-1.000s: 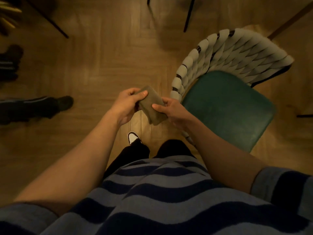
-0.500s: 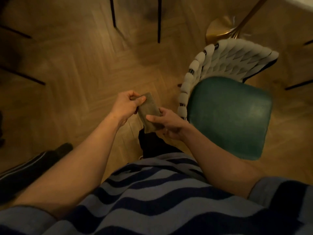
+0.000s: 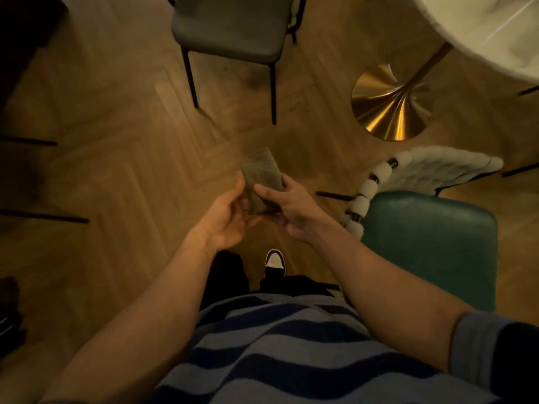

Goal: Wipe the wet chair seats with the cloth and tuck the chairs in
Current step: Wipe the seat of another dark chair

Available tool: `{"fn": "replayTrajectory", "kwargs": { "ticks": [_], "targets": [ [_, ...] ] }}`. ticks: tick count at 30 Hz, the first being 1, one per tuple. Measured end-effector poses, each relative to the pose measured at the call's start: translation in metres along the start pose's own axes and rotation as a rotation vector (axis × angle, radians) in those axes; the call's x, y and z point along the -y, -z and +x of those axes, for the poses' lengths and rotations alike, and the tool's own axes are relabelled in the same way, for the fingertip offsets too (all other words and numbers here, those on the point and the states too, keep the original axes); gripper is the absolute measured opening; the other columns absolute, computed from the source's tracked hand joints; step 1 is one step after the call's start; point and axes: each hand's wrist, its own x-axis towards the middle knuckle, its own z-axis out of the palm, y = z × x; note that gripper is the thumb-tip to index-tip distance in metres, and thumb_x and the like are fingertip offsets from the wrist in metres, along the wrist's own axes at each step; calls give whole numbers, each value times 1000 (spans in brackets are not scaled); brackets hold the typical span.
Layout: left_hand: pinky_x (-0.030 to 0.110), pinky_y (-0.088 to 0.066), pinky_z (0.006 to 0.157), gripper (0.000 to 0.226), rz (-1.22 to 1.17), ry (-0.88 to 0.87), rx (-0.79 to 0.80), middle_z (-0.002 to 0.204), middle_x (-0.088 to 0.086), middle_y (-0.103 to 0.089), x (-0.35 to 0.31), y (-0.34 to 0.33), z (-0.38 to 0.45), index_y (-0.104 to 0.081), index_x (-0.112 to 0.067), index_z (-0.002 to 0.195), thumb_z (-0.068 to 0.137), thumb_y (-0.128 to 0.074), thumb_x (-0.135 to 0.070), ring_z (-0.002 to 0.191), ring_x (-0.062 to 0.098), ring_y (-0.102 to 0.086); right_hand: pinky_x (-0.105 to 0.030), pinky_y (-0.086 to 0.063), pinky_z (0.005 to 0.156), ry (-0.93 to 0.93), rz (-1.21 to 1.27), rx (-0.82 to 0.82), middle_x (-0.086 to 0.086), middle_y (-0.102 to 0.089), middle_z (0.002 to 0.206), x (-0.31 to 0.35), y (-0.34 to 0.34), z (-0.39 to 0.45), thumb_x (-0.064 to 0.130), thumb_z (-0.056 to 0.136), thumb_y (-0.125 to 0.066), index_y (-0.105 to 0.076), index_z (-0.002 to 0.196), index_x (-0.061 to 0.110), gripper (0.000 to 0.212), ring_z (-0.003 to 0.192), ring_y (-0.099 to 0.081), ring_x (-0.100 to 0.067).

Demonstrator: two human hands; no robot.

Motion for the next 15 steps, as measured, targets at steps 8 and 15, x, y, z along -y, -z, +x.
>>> {"fn": "replayTrajectory", "kwargs": {
  "ticks": [8, 15],
  "targets": [
    [42, -58, 74, 34, 86, -133, -156, 110, 18, -69, -160, -2, 75, -57, -5, 128, 98, -55, -21, 97, 33, -69, -28, -59, 68, 35, -33, -90, -6, -72, 109, 66, -69, 109, 5, 94, -69, -61, 123, 17, 32, 93, -71, -19],
    [46, -58, 75, 24, 202, -162, -173, 114, 11, -69, -290, 21, 125, -61, -20, 121, 99, -53, -22, 100, 30, -69, -37, -55, 84, 77, -243, -190, -6, -75, 107, 137, -123, 199, 28, 96, -70, -70, 105, 19, 13, 100, -71, -22]
  ]
}}
